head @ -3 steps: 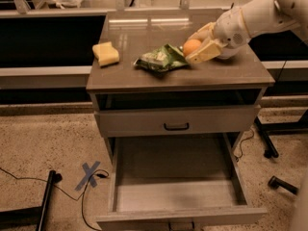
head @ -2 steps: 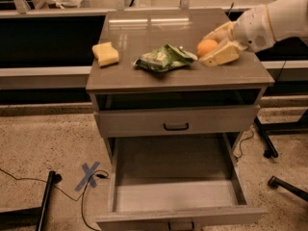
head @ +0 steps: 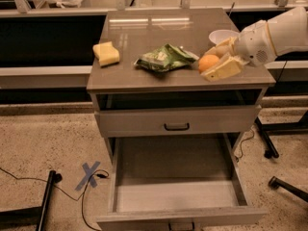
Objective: Place orange into middle drawer
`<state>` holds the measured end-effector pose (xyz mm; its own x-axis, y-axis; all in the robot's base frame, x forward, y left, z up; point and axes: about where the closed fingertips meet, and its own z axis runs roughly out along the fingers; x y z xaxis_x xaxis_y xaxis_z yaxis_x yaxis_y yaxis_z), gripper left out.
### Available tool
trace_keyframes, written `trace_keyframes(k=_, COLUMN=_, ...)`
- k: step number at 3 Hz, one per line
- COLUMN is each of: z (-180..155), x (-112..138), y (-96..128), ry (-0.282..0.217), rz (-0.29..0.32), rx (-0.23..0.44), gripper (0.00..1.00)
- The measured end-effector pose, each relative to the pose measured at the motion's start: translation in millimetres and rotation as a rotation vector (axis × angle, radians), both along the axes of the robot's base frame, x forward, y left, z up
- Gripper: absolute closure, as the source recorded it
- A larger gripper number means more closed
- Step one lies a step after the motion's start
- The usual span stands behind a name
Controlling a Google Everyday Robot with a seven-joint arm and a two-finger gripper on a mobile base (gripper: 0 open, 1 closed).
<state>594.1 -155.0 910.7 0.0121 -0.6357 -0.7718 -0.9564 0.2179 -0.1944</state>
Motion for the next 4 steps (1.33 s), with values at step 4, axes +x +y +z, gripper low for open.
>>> trace_keyframes(k=4, z=-185.3, x=-57.4, y=-80.6, ry=-0.070, rz=0.043, rx=0.182, gripper=1.00)
